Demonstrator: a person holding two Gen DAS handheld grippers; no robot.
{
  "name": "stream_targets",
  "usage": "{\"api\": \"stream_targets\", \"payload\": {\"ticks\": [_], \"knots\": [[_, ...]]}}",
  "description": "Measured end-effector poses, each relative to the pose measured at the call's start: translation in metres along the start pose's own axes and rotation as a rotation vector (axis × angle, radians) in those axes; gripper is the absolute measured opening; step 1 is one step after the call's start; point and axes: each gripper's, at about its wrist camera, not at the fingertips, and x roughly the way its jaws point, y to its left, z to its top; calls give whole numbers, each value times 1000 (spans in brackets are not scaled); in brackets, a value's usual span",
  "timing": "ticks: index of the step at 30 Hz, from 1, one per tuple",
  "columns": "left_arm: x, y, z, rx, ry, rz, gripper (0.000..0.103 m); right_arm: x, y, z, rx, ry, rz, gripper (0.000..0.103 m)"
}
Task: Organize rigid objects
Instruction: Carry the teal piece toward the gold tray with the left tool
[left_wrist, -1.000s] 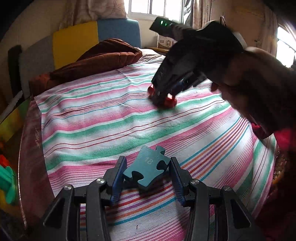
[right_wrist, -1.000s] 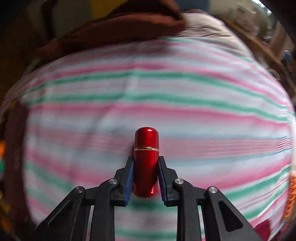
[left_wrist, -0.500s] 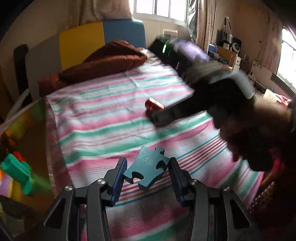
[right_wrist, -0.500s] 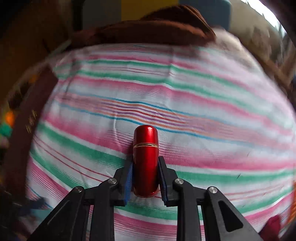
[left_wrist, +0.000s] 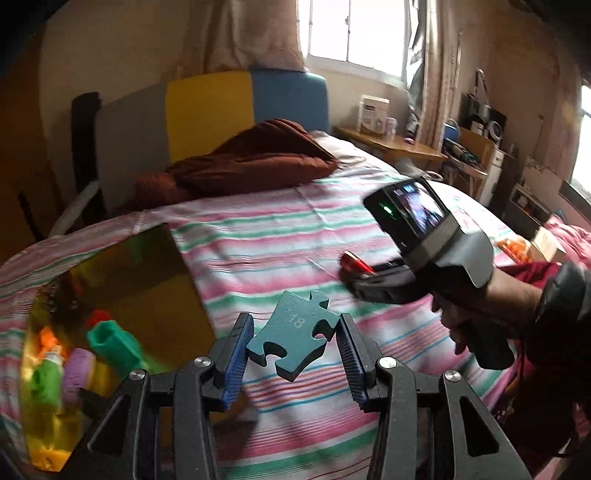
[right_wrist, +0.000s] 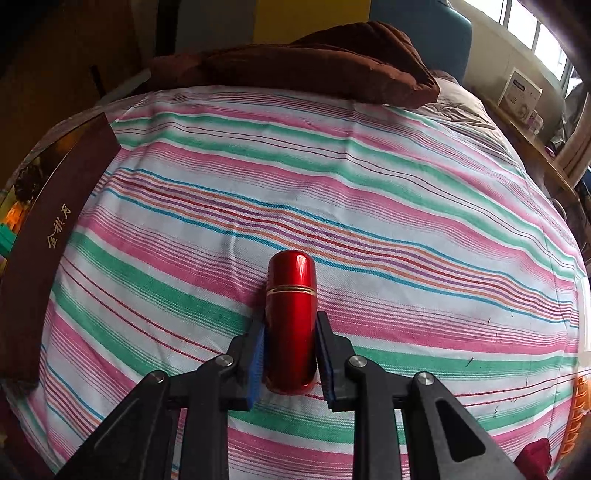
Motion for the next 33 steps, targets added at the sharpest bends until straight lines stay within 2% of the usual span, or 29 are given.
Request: {"api": "stream_targets", "payload": {"ticks": [10, 24, 33], "knots": [[-28, 31, -1, -69, -35, 47, 47, -1, 4, -2, -39, -19, -13, 24], [-46, 74, -17, -144, -36, 114, 47, -3, 7, -3, -55, -31, -25, 24], [-70, 170, -38, -409, -23, 148, 47, -3, 10, -3, -77, -33, -42, 24]]}}
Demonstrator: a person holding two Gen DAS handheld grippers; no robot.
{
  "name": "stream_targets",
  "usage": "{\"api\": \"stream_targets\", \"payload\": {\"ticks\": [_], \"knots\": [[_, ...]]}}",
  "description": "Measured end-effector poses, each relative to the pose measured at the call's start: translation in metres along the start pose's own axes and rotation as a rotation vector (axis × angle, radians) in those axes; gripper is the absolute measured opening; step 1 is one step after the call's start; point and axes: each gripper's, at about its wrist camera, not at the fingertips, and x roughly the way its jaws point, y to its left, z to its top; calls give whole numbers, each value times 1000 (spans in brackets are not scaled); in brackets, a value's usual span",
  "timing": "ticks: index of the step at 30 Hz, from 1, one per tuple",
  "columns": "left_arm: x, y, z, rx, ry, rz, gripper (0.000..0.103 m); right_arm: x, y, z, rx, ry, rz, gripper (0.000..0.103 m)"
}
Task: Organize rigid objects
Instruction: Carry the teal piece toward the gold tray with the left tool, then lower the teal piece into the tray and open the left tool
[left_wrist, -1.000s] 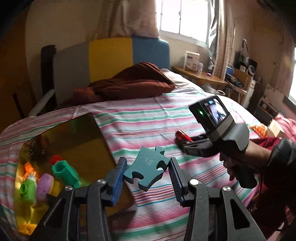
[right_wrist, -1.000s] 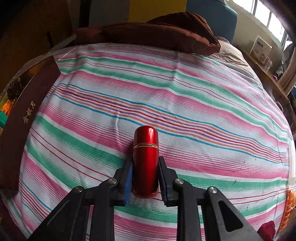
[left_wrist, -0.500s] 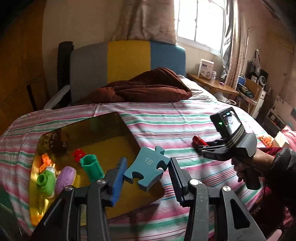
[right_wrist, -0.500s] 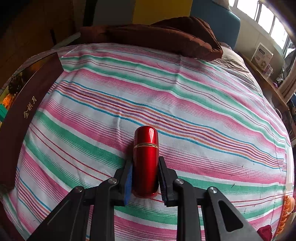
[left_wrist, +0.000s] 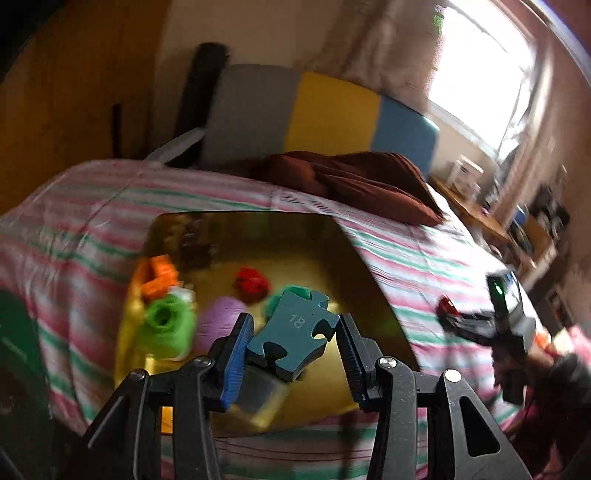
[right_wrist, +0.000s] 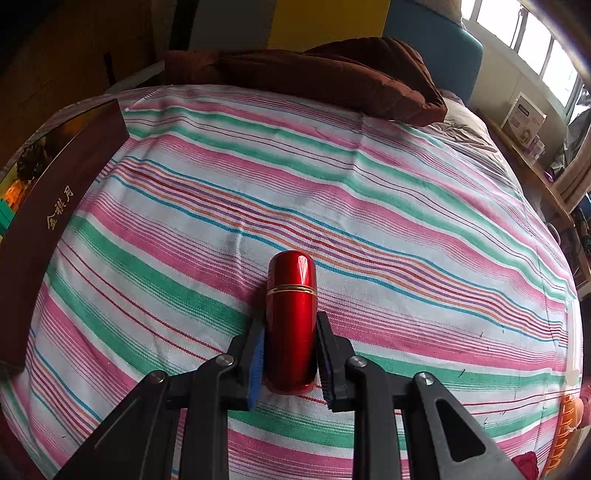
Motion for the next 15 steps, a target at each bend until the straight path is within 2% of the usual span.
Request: {"api": "stream_targets", "payload": {"ticks": [5, 9, 13, 15], "knots": [[2, 35, 18, -82, -7, 17, 47, 0, 0, 0, -1, 2, 2, 24], [15, 39, 29, -110, 12, 4, 47, 0, 0, 1, -8, 2, -1, 24], [41, 38, 45, -135, 71, -43, 47, 0, 1, 1, -16, 3, -6, 24], [55, 36, 54, -138, 83, -36, 47, 0, 1, 1, -20, 3, -9, 24]]}}
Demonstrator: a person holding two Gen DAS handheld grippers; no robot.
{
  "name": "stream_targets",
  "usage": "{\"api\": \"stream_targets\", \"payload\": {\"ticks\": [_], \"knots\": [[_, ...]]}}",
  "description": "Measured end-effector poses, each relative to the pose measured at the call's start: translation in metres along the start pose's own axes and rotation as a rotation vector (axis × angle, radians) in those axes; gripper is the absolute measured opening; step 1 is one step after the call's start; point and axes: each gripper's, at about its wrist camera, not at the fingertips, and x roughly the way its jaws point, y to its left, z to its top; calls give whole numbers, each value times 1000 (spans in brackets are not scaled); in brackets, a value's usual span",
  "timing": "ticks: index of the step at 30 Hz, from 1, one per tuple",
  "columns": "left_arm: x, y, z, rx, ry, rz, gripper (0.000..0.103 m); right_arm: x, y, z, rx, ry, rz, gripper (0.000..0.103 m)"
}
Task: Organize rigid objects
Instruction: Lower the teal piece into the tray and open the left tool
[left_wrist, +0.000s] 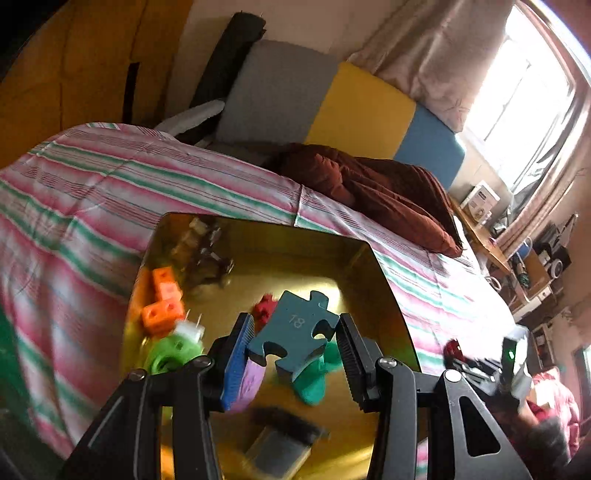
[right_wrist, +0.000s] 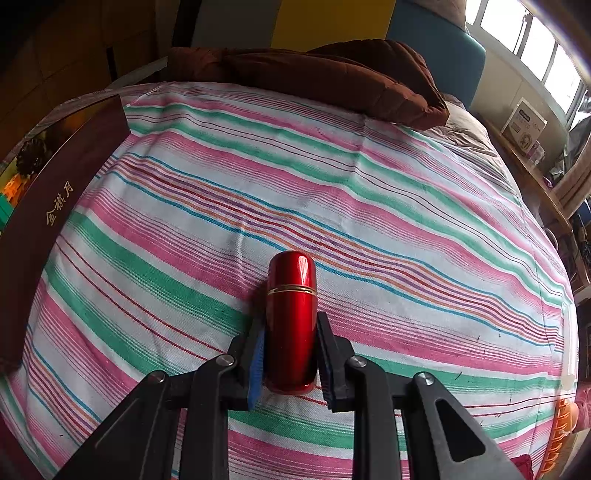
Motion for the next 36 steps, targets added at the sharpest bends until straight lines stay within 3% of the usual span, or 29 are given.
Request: {"api": "stream_targets", "payload": {"ticks": [8, 15, 21, 25, 28, 31, 36], "knots": [[75, -19, 39, 2, 152, -66, 47, 0, 2, 1, -13, 0, -6, 24], [133, -28, 41, 61, 284, -28, 47, 1, 1, 3, -13, 0, 0, 24], [154, -24, 33, 64, 355, -3, 47, 2, 0, 4, -12, -2, 0, 24], [148, -20, 32, 53, 342, -11, 58, 3, 1, 4, -11, -3, -1, 24], [135, -15, 34, 39, 316, -5, 59, 3, 0, 4, -10, -3, 0, 24], [109, -10, 40, 40, 237, 15, 59, 3, 1, 4, -9, -4, 0, 24], [41, -9, 33, 112, 45, 114, 63, 2, 2, 4, -16, -4, -9, 24]]}}
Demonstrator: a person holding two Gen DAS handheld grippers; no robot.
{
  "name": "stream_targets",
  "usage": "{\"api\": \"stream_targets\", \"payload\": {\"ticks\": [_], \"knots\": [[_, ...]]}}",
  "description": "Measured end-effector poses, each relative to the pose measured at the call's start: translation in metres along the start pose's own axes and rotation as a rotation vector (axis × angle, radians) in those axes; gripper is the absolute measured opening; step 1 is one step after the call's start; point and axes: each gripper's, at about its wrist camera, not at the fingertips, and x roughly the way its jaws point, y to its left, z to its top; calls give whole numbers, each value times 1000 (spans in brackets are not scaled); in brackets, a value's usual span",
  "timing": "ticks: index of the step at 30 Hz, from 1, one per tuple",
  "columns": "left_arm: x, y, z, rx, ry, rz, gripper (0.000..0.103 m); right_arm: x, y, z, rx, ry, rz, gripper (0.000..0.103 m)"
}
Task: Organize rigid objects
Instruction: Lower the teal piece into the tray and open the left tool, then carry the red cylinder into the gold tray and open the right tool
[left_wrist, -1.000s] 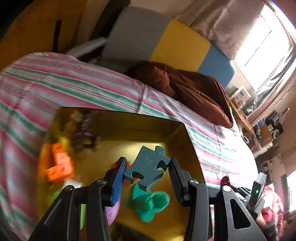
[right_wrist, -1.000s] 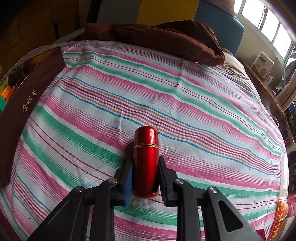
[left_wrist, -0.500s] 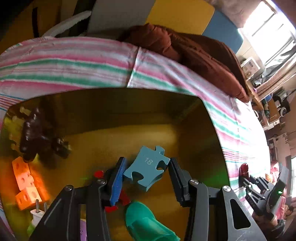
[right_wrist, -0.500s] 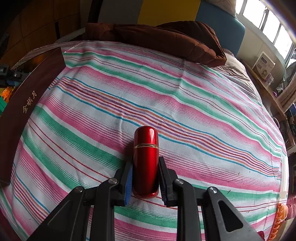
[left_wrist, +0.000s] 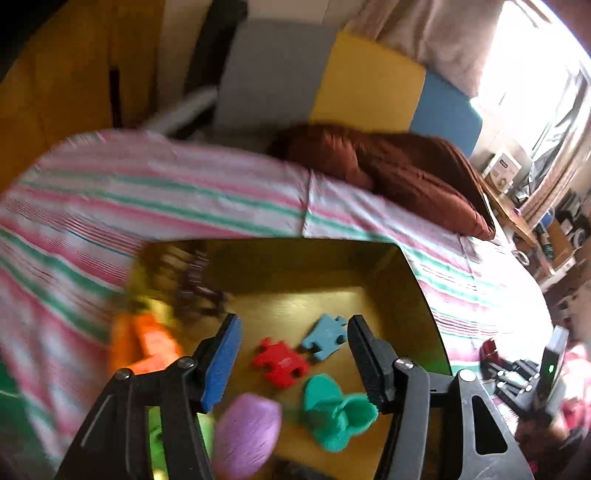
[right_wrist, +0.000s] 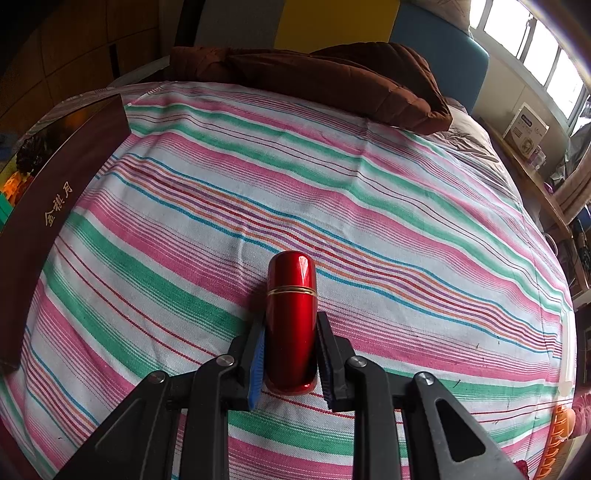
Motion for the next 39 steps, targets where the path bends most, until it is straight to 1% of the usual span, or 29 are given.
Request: {"api": "stream_targets", "payload": {"ticks": [3, 5, 8, 11, 14, 17, 19, 25, 28, 30, 32, 34, 37, 39], "knots": [[-36, 4, -22, 27, -83, 66, 65, 0, 1, 0, -6, 0, -7, 23], [-53, 5, -42, 31, -113, 103, 66, 0, 2, 0, -8, -1, -11, 23], [-70, 8, -68, 37, -141, 157, 66, -1, 2, 0, -10, -2, -12, 23], [-83, 10, -90, 37, -161, 195, 66, -1, 2, -1, -9, -3, -11, 23], [-91, 10, -106, 48, -179, 211, 66, -2, 2, -1, -8, -4, -19, 23], [-95, 9, -115, 59, -194, 214, 66, -2, 4, -1, 1, -1, -32, 23], [-97, 9, -119, 59, -196, 213, 66, -1, 4, 0, 13, 8, -39, 23], [-102, 12, -125, 43, -204, 200, 66, -4, 13, 6, 17, 60, -106, 23], [-101, 15, -128, 37, -201, 201, 66, -13, 9, 12, 106, 76, -60, 23], [-101, 17, -130, 30, -203, 204, 66, -27, 10, 18, 156, 48, -24, 23], [-100, 21, -132, 20, -200, 206, 66, -44, 15, 25, 189, 11, 37, 23], [-99, 25, -134, 8, -198, 211, 66, -63, 28, 35, 189, -28, 100, 23], [-101, 33, -136, -13, -202, 221, 66, -93, 60, 50, 142, -86, 183, 23], [-102, 40, -136, -30, -202, 227, 66, -107, 86, 58, 99, -104, 252, 23]]}}
